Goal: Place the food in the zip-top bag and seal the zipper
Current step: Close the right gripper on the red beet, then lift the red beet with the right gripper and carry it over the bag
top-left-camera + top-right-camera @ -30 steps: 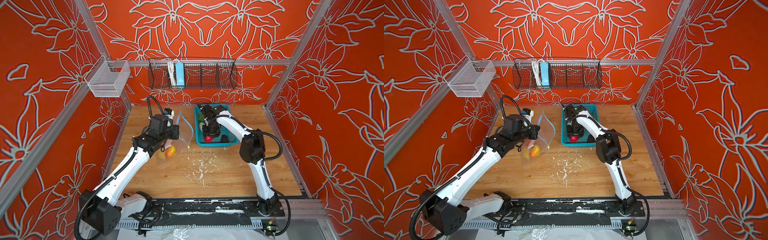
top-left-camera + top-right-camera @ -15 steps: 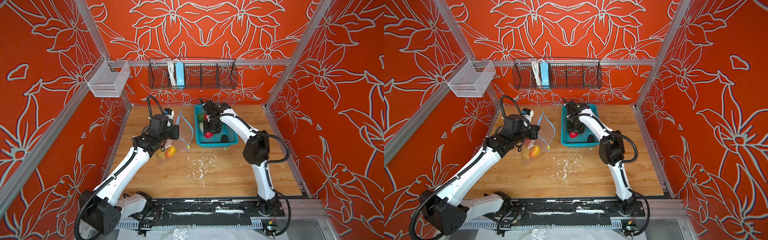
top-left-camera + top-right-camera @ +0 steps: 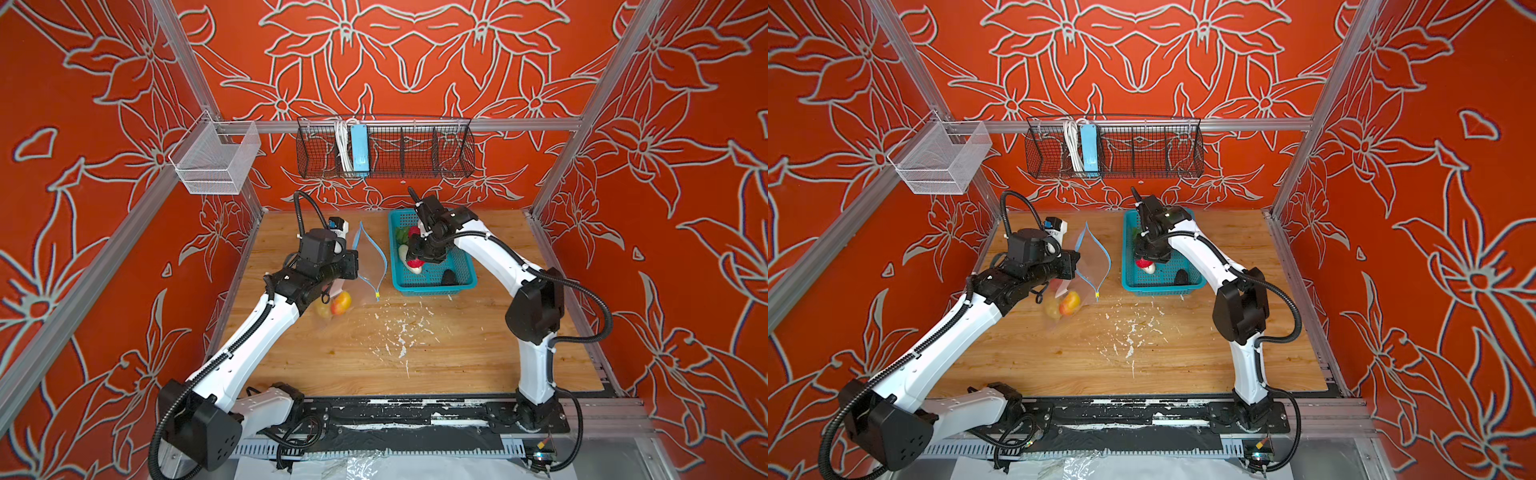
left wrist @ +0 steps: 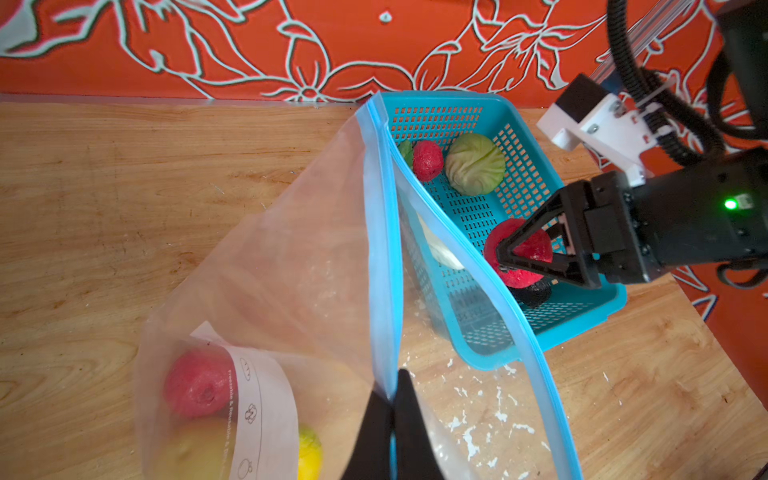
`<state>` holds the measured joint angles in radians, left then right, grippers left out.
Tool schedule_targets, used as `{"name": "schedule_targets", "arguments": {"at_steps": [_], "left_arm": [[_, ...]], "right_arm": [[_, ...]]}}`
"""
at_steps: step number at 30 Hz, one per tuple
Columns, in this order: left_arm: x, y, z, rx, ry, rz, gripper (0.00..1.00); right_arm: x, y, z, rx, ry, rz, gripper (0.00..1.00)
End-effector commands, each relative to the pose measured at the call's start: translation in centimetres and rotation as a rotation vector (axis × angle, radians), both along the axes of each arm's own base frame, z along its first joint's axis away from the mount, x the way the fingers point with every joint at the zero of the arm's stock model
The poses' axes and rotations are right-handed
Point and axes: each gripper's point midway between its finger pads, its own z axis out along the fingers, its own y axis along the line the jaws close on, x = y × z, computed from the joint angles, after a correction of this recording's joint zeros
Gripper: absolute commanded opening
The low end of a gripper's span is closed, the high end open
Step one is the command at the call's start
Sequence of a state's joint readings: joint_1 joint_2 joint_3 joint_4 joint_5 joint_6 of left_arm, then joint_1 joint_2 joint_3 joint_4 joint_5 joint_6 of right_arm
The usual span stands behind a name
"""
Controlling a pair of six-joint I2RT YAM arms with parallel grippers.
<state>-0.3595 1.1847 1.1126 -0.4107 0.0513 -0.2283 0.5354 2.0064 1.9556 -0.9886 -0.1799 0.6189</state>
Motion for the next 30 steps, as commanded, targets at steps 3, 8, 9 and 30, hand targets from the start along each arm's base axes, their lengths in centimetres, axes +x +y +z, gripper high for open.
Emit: {"name": "schedule_targets", "arguments": {"at_steps": [3, 8, 9, 30], "left_arm": [[-0.3, -0.3, 1.6, -0.023, -0.028, -0.013, 0.00], [-0.1, -0.1, 1.5, -0.019, -0.026, -0.001, 0.00], [-0.1, -0.1, 1.5, -0.020, -0.023, -0.002, 0.00], [-0.1, -0.1, 1.4, -0.010, -0.022, -0.002, 0.00]], "right_arm": [[0.3, 0.9, 3.2, 0.119, -0.068, -0.022, 0.43], [0.1, 1.9, 4.7, 0.209, -0.113, 0.007, 0.42], [0.1, 2.1, 5.2, 0.224, -0.125, 0.011, 0.42], [0.1, 3.7, 12.5, 0.427, -0.336, 0.077, 0.42]]}}
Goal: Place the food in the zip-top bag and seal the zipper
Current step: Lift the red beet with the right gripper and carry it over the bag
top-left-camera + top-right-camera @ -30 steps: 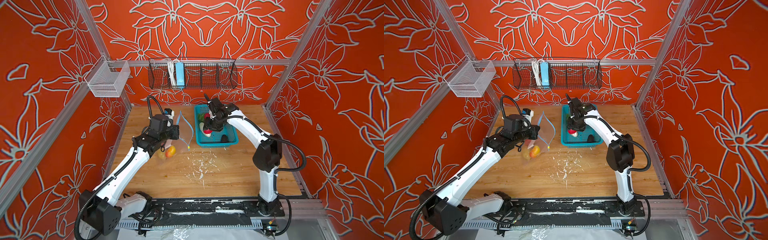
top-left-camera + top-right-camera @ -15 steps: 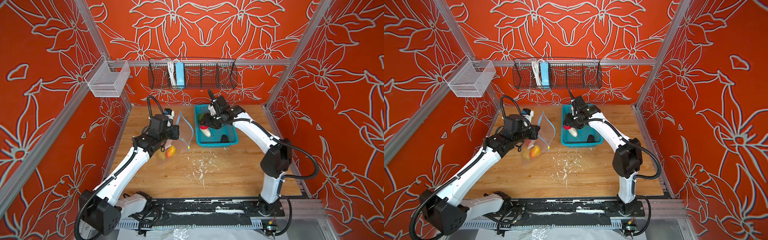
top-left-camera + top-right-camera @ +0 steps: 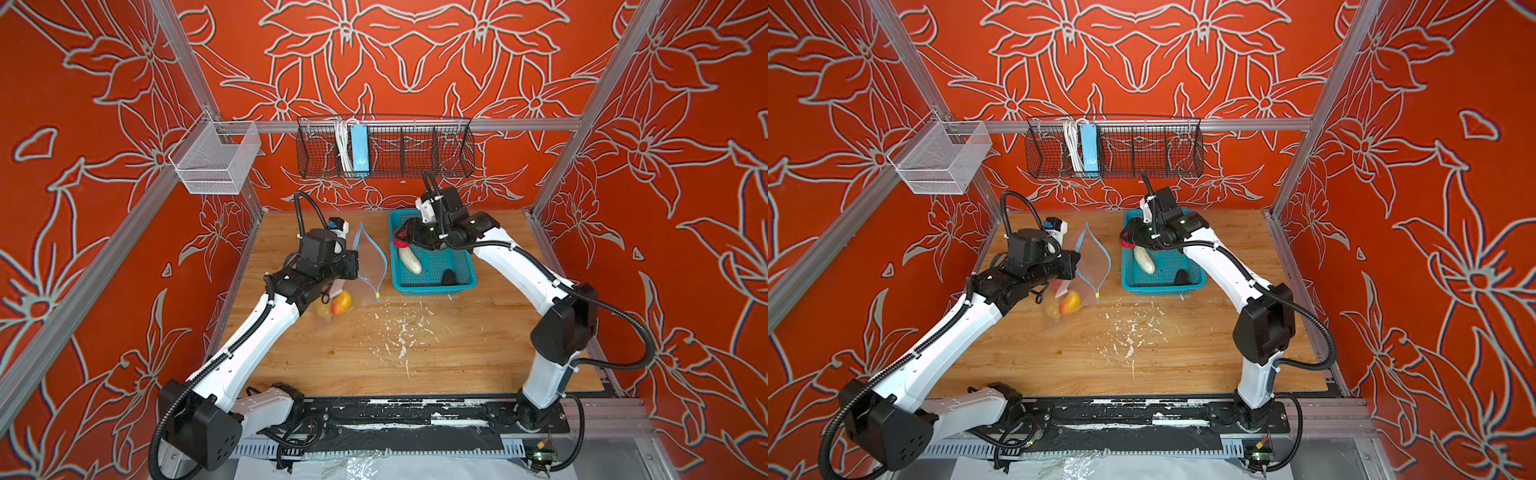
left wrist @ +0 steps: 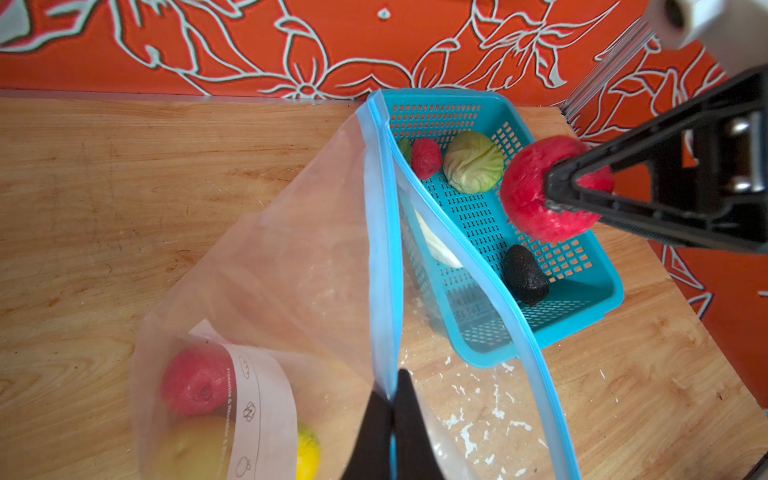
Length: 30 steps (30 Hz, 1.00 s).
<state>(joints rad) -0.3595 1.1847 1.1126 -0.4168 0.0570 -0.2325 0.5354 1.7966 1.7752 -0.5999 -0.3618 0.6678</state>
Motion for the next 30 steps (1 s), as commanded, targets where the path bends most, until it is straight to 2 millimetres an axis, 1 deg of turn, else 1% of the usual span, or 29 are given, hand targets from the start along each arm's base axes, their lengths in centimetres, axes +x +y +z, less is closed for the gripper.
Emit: {"name": "schedule_targets", "arguments": {"at_steps": [1, 4, 8, 18, 30], "left_arm": [[0.0, 0.1, 1.6, -0.006, -0.032, 0.005, 0.00], [-0.1, -0.1, 1.7, -0.019, -0.037, -0.003, 0.00], [0.0, -0.2, 1.7, -0.016, -0.031, -0.005, 0.00], [-0.1, -0.3, 1.6, -0.021, -0.027, -0.009, 0.00], [-0.1, -0.2, 1.6, -0.019, -0.029, -0.007, 0.00]], "right_arm": [[-0.4, 0.1, 3.7, 0.081, -0.081, 0.008, 0.43], [-0.6, 0.1, 4.4, 0.098, -0.089, 0.013, 0.43], [-1.0, 0.9, 5.3, 0.143, -0.093, 0.031, 0.43], [-2.3, 2.9, 7.1, 0.179, -0.125, 0.074, 0.42], [-3.6, 5.8, 6.9, 0.182, -0.117, 0.130, 0.42]]}}
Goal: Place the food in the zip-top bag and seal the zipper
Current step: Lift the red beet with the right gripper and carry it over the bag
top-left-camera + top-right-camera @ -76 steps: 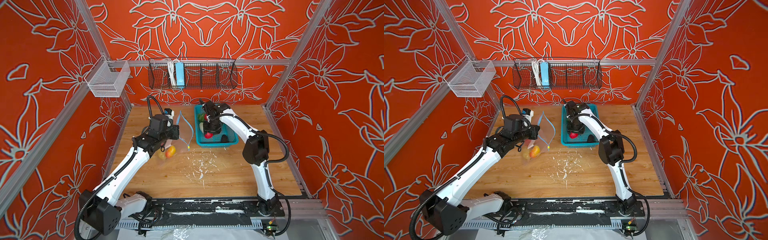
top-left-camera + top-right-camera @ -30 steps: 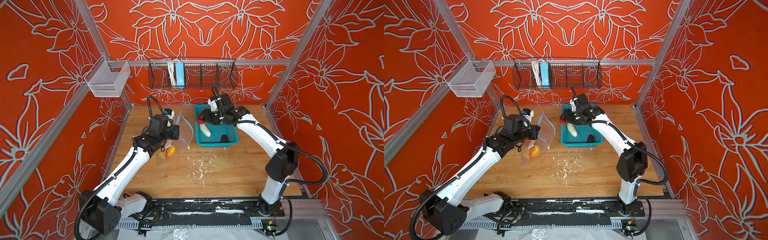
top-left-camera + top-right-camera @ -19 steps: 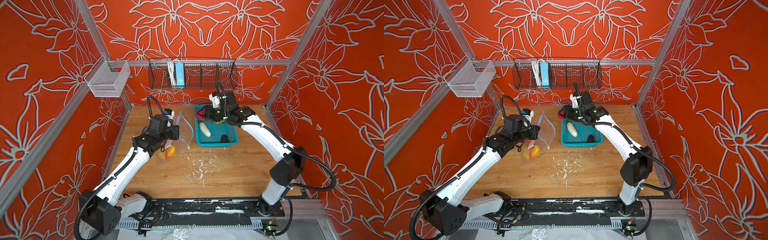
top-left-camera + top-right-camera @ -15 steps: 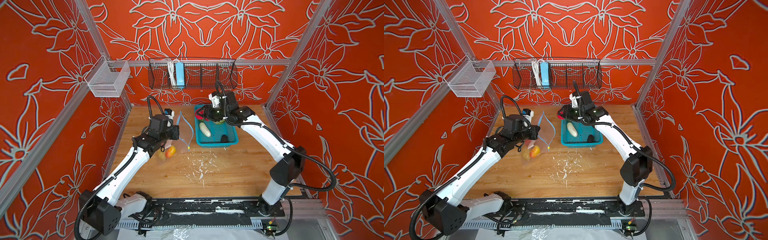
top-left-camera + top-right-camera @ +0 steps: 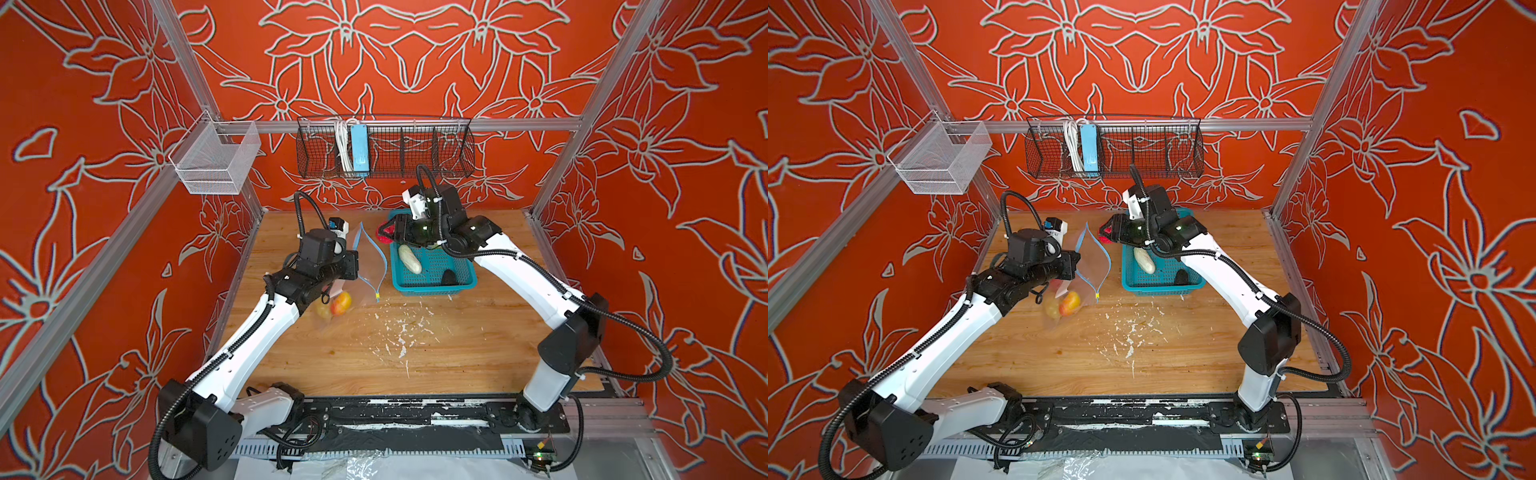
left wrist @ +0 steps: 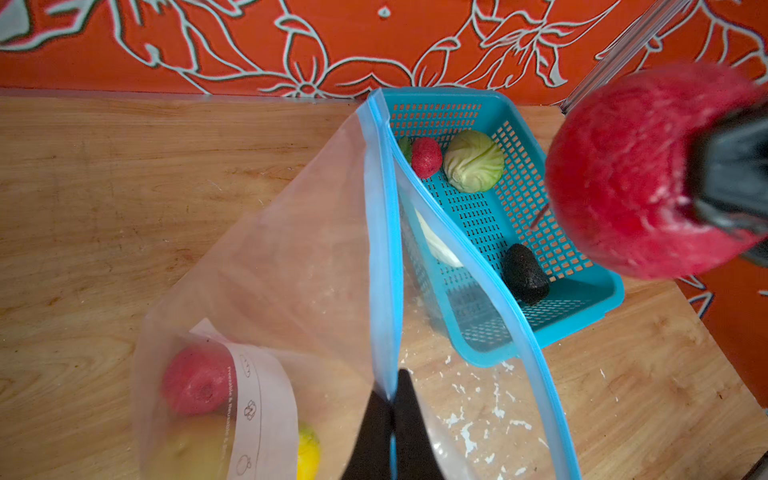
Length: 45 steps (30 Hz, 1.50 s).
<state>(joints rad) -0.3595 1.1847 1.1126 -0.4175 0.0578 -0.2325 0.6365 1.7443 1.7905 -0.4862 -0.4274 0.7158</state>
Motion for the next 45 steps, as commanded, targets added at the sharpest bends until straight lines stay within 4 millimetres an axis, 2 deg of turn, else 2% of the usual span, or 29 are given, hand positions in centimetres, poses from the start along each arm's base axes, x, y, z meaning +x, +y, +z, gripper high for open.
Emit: {"name": "schedule_targets", "arguments": {"at_steps": [1, 10, 19, 30, 40, 45], "left_arm": [[-0.1, -0.2, 1.7, -0.019, -0.029, -0.006, 0.00], [-0.2, -0.3, 1.8, -0.025, -0.033, -0.010, 0.00], [-0.2, -0.1, 2.0, -0.020, -0.034, -0.004, 0.00], [-0.3, 0.0, 2.2, -0.018, -0.037, -0.004, 0.00], [-0.7, 0.1, 3.0, -0.026, -0.062, -0.004, 0.00], [-0.8, 0.2, 3.2, -0.025, -0.069, 0.000, 0.00]], "right_arm": [[-0.1, 1.0, 1.2, 0.030, -0.019, 0.005, 0.43], [-1.4, 2.5, 0.5, 0.010, -0.009, 0.047, 0.42], [-1.7, 3.3, -2.2, -0.076, 0.001, 0.031, 0.42], [-1.5, 2.8, -5.1, -0.220, -0.016, -0.018, 0.42], [-1.6, 3.5, -6.5, -0.265, -0.014, -0.010, 0.50], [-2.1, 4.3, -6.2, -0.262, -0.016, 0.007, 0.57]]}}
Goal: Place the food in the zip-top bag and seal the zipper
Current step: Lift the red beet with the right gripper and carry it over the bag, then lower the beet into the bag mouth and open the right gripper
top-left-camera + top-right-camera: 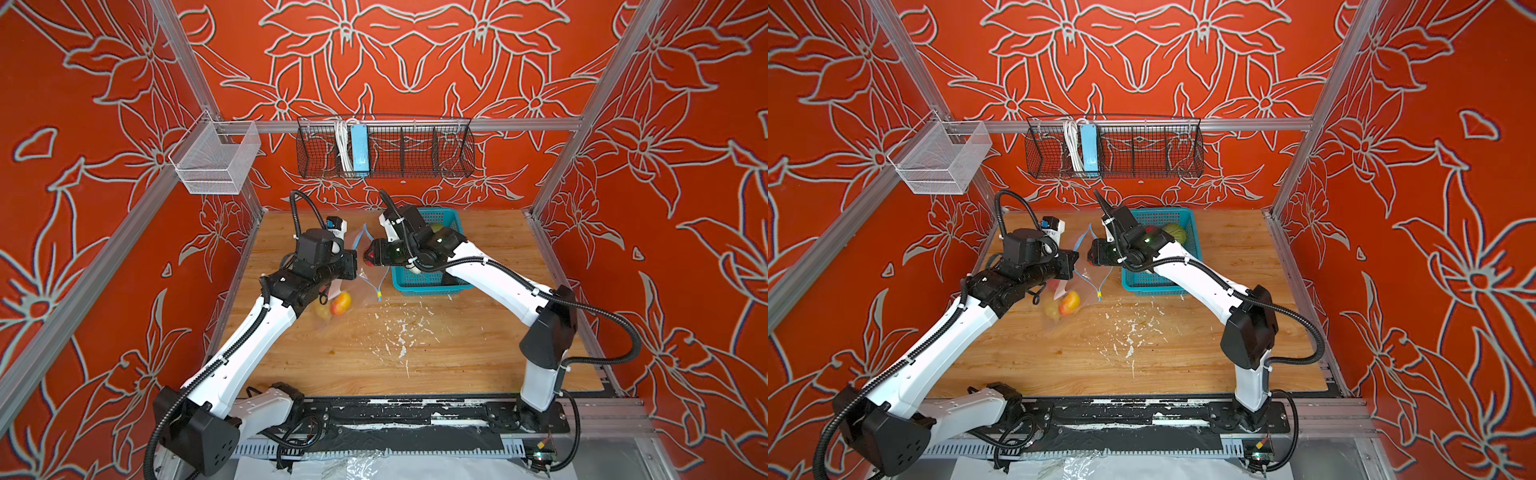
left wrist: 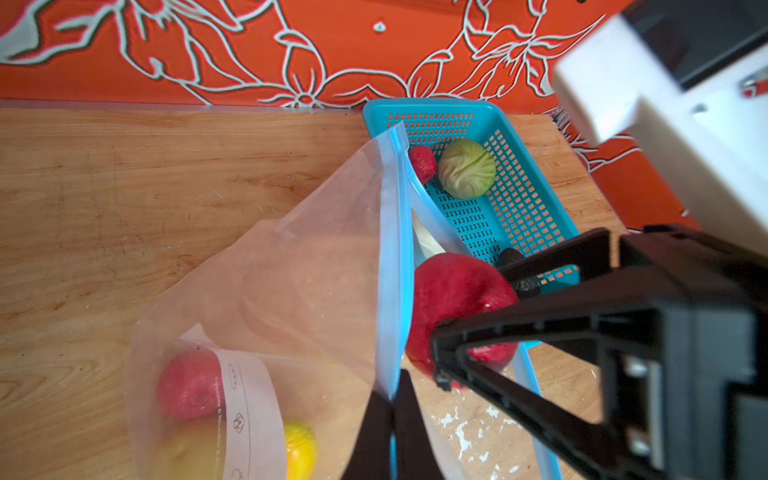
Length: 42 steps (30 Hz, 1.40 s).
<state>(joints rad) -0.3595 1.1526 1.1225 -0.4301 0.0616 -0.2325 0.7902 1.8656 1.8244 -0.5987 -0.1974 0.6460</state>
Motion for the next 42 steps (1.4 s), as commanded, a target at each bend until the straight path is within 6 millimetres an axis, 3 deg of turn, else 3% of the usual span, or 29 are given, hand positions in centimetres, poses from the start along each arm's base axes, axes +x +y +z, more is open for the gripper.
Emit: {"name": "schedule_targets", "arguments": {"at_steps": [1, 8, 11, 20, 23, 33, 42], "left_arm": [[-0.2, 0.1, 1.8, -0.013, -0.043, 0.002, 0.00], [-0.2, 0.1, 1.9, -0.014, -0.042, 0.002, 0.00], [-0.3, 0.1, 1.9, -0.014, -0.044, 0.000, 0.00], [-0.4, 0.2, 2.1, -0.015, -0.050, 0.003, 0.00], [-0.4, 0.1, 2.2, -0.015, -0.052, 0.001, 0.00], [-0.4, 0.1, 2.2, -0.019, -0.052, 0.001, 0.00], [-0.4, 0.3, 2.3, -0.022, -0.051, 0.018, 0.00]], "right_arm": [[-0.1, 0.6, 1.3, 0.000, -0.031, 0.010, 0.59], [-0.2, 1.1, 2.1, 0.001, -0.043, 0.019, 0.69], [-0.3, 1.4, 2.2, 0.008, -0.047, 0.033, 0.79], [-0.1, 0.8, 3.3, -0.004, -0.079, 0.021, 0.84], [-0.2, 0.7, 4.6, 0.005, -0.099, 0.023, 0.98], [-0.8, -0.4, 7.7, 0.021, -0.149, 0.021, 0.98], [-2.2, -1.2, 4.6, -0.004, -0.122, 0.090, 0.98]]}}
